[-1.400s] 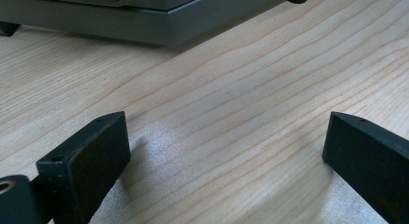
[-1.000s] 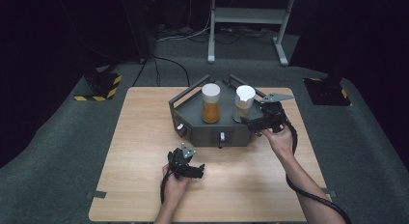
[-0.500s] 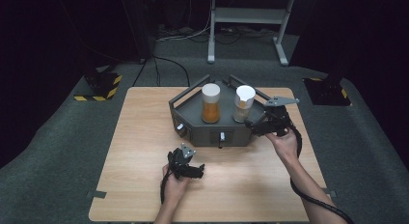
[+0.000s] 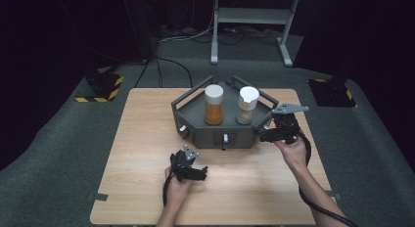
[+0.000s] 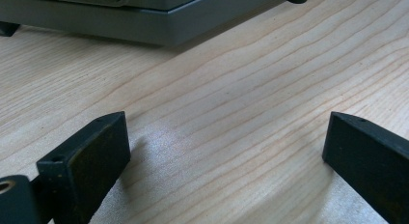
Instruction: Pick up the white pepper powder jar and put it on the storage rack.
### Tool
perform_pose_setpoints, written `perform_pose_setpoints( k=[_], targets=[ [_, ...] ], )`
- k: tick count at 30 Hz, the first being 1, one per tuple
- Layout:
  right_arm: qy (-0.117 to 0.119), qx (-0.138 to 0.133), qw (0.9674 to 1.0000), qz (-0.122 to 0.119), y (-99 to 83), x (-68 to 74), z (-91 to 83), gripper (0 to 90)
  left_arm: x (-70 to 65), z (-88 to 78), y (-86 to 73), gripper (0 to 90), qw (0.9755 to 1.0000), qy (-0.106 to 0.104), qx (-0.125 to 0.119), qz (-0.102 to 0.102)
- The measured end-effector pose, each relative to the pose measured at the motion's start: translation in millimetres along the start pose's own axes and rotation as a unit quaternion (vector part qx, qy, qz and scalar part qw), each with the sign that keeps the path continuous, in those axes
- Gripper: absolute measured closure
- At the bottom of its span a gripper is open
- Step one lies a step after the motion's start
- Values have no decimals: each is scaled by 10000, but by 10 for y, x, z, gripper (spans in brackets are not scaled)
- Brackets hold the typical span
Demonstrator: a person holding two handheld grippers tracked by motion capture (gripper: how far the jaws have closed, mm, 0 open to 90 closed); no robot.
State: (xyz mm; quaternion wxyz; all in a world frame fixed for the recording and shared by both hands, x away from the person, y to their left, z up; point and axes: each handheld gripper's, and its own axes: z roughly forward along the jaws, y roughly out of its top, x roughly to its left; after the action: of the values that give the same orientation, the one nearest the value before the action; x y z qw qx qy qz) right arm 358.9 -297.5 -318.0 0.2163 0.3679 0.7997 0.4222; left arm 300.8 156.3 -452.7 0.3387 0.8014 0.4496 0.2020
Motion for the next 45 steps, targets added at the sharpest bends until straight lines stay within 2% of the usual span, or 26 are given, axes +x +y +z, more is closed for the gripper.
perform_pose_setpoints(
  k=[23,32,45],
  targets=[
    [-78,51,9998,164,-295,4,-44,35,-1,1,-2,27,10000,1,-6,-7],
    [-54,161,9994,302,-470,9,16,35,-1,0,1,27,10000,5,4,8],
    [-72,322,9988,349,-623,60,103,37,-2,0,0,27,10000,4,0,2]
  ],
)
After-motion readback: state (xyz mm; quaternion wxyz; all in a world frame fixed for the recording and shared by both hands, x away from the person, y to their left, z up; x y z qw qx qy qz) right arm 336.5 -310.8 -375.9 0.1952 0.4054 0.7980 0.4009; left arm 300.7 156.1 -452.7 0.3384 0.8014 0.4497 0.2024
